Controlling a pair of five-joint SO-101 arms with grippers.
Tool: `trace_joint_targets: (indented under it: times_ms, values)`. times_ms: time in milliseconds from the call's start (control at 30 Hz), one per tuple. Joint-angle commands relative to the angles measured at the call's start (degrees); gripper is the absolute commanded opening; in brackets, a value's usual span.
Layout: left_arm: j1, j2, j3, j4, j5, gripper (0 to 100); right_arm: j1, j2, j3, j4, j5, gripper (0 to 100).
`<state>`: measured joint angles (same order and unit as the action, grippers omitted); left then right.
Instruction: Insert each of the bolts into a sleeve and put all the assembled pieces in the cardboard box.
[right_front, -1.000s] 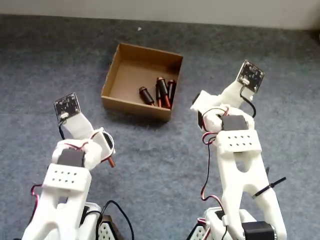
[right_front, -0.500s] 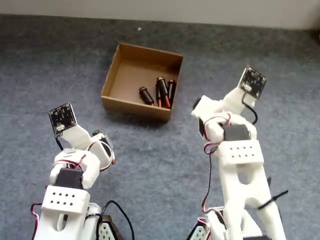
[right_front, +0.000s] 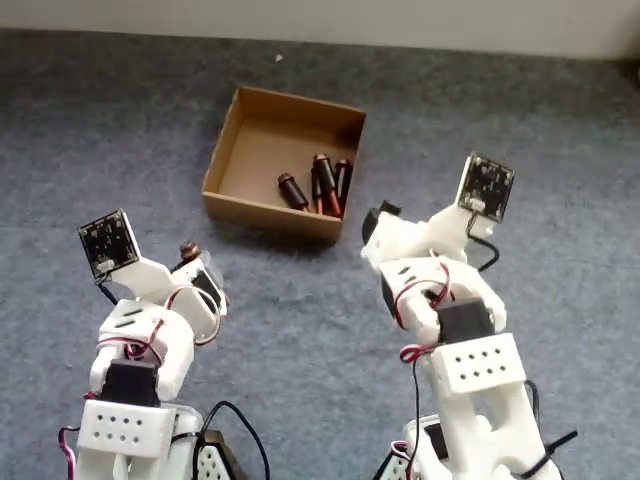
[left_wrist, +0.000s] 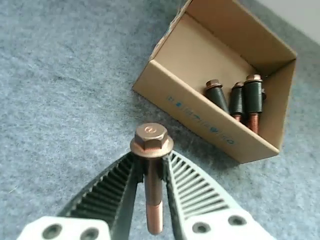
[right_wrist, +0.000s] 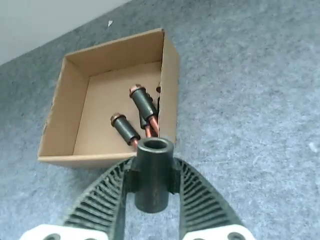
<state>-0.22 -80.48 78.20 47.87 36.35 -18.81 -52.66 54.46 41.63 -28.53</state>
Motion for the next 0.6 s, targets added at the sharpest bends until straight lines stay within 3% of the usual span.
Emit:
trace_joint_targets:
  times_ms: [0,400,567]
  values:
    - [4.53,-6.81,-0.4,-1.05,-0.62,1,-2.07,-7.16,1.19,-1.8,2.46,0.5]
    - [12.18,-21.41,-0.75,-2.29,-0.7,1,-2.68,-18.51,11.47,-11.21,2.9,0.5]
    - [13.05,-23.52,-0.66,-8.7,-0.7,1,-5.76,-20.7,16.04,-15.78,9.14,0.5]
